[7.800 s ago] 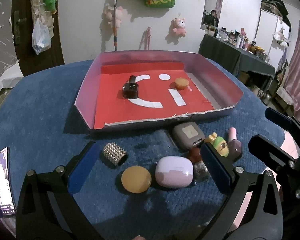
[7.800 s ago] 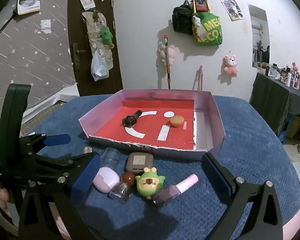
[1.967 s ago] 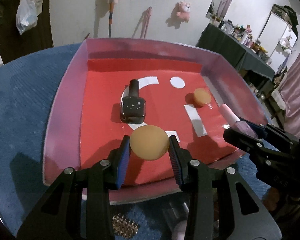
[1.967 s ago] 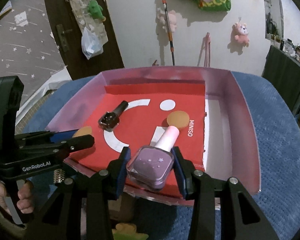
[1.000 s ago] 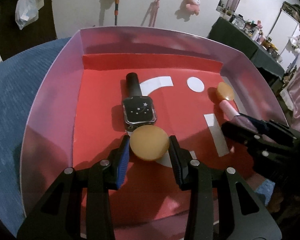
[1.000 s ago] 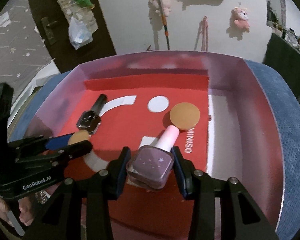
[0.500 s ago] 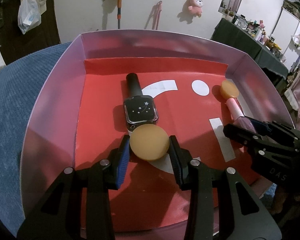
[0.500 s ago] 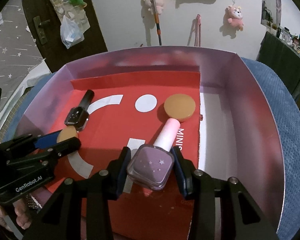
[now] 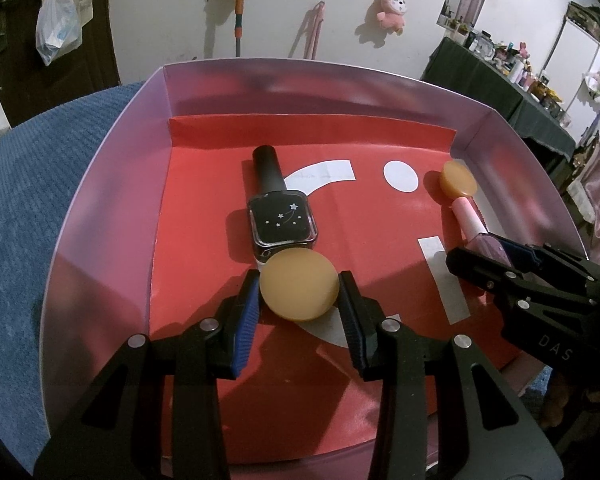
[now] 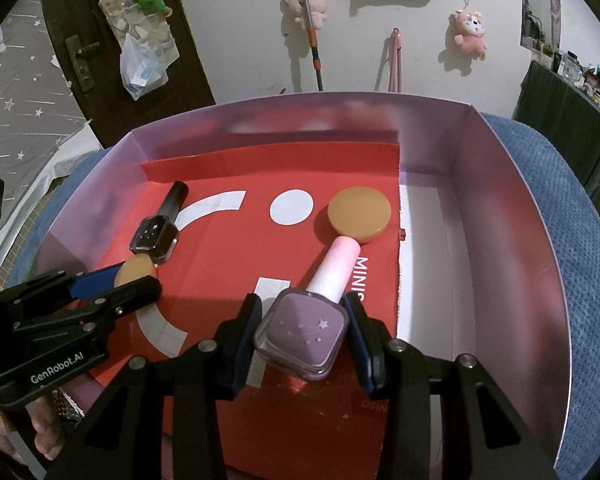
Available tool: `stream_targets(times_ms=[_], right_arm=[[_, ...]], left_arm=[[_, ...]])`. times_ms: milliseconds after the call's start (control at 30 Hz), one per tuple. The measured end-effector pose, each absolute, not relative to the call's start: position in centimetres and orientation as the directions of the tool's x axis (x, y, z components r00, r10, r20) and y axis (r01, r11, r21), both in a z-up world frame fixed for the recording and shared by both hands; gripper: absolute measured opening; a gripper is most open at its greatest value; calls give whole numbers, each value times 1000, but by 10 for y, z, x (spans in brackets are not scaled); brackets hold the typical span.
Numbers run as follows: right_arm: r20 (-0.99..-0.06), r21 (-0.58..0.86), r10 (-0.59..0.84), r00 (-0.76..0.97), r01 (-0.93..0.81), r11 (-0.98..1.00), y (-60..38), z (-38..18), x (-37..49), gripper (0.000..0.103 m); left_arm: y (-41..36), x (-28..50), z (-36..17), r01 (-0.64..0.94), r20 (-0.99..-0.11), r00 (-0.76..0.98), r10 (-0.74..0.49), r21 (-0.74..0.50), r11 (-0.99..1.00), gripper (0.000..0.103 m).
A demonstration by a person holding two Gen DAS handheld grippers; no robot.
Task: Organize rigid objects
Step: 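Lower the sponge and lilac polish toward the tray floor, then open both grippers and withdraw both tools from the tray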
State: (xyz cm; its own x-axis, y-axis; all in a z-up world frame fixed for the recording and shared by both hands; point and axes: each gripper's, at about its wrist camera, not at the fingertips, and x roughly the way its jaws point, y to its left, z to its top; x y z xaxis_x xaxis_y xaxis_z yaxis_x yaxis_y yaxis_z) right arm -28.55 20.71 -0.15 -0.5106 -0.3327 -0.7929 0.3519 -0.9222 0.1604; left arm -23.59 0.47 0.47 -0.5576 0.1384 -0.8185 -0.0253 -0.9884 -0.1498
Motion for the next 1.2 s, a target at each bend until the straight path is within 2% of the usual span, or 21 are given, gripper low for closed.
stream_targets(times_ms=[500, 533, 600, 633, 700, 833, 1067, 1200], right_arm=[[-789, 175, -345, -509, 352, -919, 210, 0, -283, 47], [-786, 175, -346, -512, 353, -919, 210, 1, -282, 47], [-781, 171, -345, -520, 353, -920, 210, 3, -280, 48], [-778, 169, -345, -525, 353, -920, 210, 5, -278, 50], [-773, 167, -346, -532, 356, -920, 210, 8, -276, 54], [-763, 165, -348, -545, 357, -920, 211, 13, -270, 55], [-730, 160, -356, -584, 361, -919, 218, 30, -254, 65], [-711, 171, -371, -597, 365, -915, 222, 38, -246, 71]], left_arm=[[3, -231, 6, -8, -823, -554, 121, -140, -990, 37], [3, -231, 6, -8, -824, -554, 121, -140, -990, 38], [2, -230, 7, -3, -823, -556, 117, -139, -990, 50], [2, -230, 7, -1, -822, -557, 116, -139, -990, 52], [1, -229, 8, 0, -820, -561, 117, -141, -990, 52], [-1, -227, 10, -2, -818, -564, 117, -140, -990, 53], [5, -219, 18, -23, -805, -581, 118, -129, -991, 65], [7, -214, 22, -31, -801, -588, 112, -117, -993, 67]])
